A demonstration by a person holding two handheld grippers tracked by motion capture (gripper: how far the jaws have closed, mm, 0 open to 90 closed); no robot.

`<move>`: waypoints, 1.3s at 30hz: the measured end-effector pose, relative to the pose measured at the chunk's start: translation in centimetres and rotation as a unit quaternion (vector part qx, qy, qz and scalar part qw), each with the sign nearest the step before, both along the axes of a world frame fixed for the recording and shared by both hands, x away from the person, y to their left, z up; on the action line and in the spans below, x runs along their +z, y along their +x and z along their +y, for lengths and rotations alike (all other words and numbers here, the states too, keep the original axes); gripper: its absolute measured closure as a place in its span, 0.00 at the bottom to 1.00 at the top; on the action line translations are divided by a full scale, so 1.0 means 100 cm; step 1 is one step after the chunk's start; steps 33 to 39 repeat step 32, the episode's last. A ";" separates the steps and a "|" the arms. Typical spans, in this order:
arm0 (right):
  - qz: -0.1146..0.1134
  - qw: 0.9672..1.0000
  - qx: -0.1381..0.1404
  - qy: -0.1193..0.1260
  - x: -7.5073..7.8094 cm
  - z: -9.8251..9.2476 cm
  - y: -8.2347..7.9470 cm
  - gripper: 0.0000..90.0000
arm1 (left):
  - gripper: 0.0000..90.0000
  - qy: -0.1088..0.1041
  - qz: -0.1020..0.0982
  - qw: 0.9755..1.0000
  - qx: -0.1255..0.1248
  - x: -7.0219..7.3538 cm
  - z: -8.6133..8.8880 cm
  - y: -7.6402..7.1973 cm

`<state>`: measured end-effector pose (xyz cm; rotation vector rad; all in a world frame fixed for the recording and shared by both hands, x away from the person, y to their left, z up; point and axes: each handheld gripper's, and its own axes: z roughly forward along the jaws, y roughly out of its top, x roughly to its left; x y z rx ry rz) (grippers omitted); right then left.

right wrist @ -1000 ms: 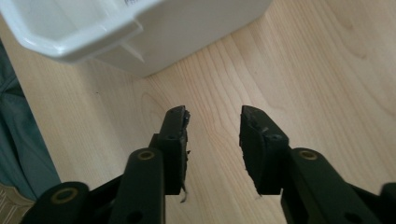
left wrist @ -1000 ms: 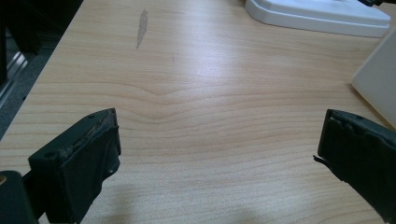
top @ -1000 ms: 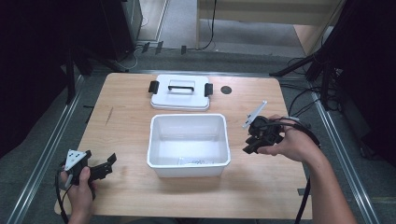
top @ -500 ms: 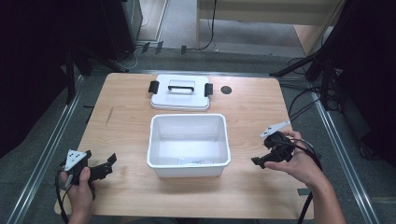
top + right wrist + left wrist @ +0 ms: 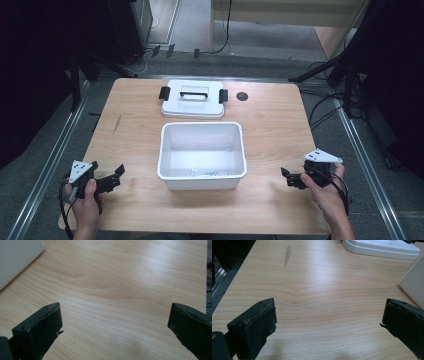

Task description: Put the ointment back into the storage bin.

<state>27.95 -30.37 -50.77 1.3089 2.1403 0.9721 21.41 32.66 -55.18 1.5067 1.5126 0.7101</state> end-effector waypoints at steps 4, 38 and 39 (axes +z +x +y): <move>-0.016 0.999 -0.020 0.029 -0.008 -0.012 -0.006 0.00 | 0.00 0.000 0.000 1.000 0.000 0.000 0.000 0.000; -0.082 0.982 -0.151 0.081 -0.038 -0.053 -0.041 0.00 | 0.00 0.002 0.002 1.000 -0.001 0.000 -0.001 0.001; -0.082 0.982 -0.151 0.081 -0.038 -0.053 -0.041 0.00 | 0.00 0.002 0.002 1.000 -0.001 0.000 -0.001 0.001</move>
